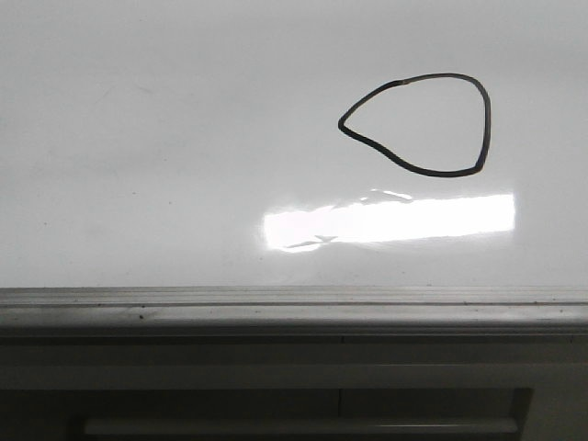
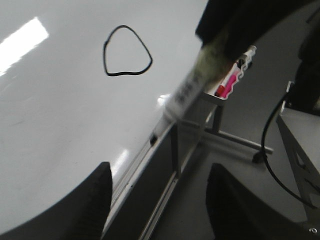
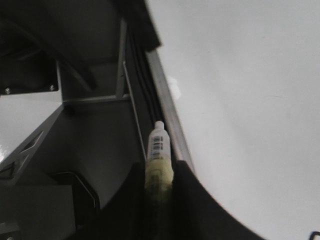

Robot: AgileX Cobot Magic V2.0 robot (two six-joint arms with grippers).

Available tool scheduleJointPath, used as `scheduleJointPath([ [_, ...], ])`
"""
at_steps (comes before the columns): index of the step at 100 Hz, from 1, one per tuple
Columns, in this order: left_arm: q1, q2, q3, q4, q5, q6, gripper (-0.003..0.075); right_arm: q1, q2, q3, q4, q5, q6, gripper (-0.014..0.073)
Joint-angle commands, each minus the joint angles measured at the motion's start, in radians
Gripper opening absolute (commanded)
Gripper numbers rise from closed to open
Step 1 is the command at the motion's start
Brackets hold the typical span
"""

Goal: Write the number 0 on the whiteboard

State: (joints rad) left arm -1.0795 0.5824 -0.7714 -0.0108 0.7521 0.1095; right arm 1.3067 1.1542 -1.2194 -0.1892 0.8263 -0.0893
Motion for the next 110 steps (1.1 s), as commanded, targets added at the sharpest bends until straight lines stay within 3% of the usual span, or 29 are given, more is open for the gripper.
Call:
scheduleJointPath([
  [1, -0.001, 0.065, -0.071, -0.078, -0.062, 0.092, 0.0406, 0.033, -0.01, -0.009, -0.012, -0.083, -0.019, -0.0047],
  [27, -0.001, 0.213, -0.141, -0.16, 0.08, 0.215, 0.0406, 0.06, -0.006, -0.002, 0.021, -0.182, -0.019, -0.005],
  [46, -0.001, 0.259, -0.16, -0.207, 0.092, 0.264, 0.0396, 0.06, -0.006, -0.002, 0.034, -0.188, -0.019, -0.005],
  [84, -0.001, 0.28, -0.16, -0.205, 0.064, 0.264, 0.0116, 0.06, 0.001, 0.0, 0.047, -0.158, -0.019, -0.005],
  [110, -0.001, 0.277, -0.16, -0.215, 0.064, 0.264, 0.0093, 0.06, 0.021, 0.0, 0.061, -0.128, -0.019, -0.005],
])
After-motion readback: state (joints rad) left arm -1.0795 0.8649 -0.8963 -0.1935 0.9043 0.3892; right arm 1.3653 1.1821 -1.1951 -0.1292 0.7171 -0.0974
